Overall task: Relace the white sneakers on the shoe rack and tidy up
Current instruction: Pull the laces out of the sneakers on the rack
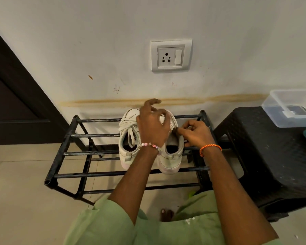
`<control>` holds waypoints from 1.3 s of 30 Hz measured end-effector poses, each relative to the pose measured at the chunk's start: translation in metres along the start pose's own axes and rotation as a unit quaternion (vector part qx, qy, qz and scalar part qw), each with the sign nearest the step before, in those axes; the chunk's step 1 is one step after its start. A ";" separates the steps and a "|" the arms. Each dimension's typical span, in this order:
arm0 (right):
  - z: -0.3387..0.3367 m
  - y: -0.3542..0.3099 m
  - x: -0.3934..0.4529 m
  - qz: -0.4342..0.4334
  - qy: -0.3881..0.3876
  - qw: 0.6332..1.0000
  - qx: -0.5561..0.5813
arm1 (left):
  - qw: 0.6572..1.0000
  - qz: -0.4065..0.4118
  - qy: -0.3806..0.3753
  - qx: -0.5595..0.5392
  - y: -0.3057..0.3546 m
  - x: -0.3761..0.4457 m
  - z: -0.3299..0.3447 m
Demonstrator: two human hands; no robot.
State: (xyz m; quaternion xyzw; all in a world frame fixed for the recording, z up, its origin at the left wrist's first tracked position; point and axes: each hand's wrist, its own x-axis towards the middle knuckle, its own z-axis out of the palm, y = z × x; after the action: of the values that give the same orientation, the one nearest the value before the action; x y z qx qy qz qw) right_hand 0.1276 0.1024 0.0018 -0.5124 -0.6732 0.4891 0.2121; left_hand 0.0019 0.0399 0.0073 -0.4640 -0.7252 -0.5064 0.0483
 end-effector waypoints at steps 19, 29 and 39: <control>0.000 -0.002 0.002 0.023 -0.008 1.000 0.018 | 0.960 -0.017 -0.224 0.169 0.002 -0.016 0.006; 0.000 -0.001 0.003 0.022 -0.013 1.000 0.014 | 0.993 -0.104 -0.057 -0.020 0.003 -0.005 -0.002; 0.001 -0.001 0.004 0.026 -0.017 0.999 0.022 | 0.978 -0.125 0.131 -0.106 -0.010 0.004 -0.009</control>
State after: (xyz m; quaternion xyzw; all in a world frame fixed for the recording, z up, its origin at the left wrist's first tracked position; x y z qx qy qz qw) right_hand 0.1252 0.1059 0.0015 -0.5166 -0.6522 0.5178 0.1992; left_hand -0.0111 0.0344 0.0074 -0.3020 -0.7072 -0.6385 0.0297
